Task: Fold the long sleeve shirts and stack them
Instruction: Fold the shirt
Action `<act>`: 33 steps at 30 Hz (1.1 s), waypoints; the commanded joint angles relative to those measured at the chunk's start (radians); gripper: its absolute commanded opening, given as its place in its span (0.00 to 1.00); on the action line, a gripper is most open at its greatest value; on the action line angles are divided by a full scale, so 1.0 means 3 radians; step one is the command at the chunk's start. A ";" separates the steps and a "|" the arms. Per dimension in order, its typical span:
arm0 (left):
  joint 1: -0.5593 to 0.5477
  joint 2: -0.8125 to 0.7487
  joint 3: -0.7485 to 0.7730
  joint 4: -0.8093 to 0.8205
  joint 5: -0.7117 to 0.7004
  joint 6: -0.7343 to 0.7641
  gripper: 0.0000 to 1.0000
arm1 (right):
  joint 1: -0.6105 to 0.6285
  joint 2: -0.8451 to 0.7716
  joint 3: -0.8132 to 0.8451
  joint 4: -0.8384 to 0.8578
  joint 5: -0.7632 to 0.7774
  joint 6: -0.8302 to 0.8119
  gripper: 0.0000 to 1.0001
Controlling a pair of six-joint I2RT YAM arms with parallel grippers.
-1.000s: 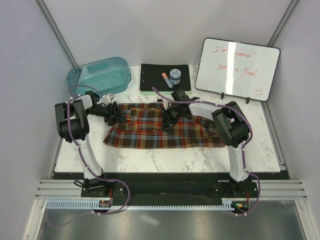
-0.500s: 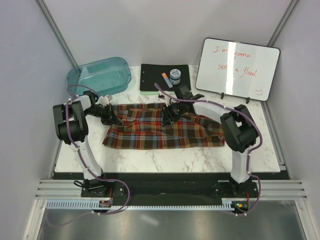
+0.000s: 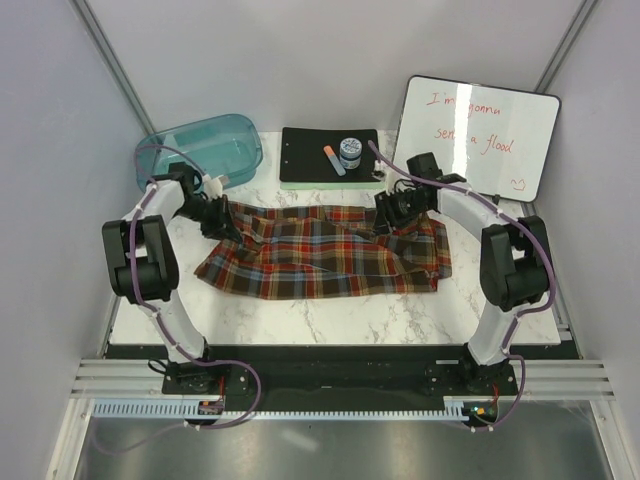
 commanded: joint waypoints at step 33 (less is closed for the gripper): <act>-0.1980 0.0379 0.0549 0.0945 -0.0060 -0.2215 0.60 | -0.0223 0.0355 -0.0141 -0.0303 -0.0074 -0.0451 0.34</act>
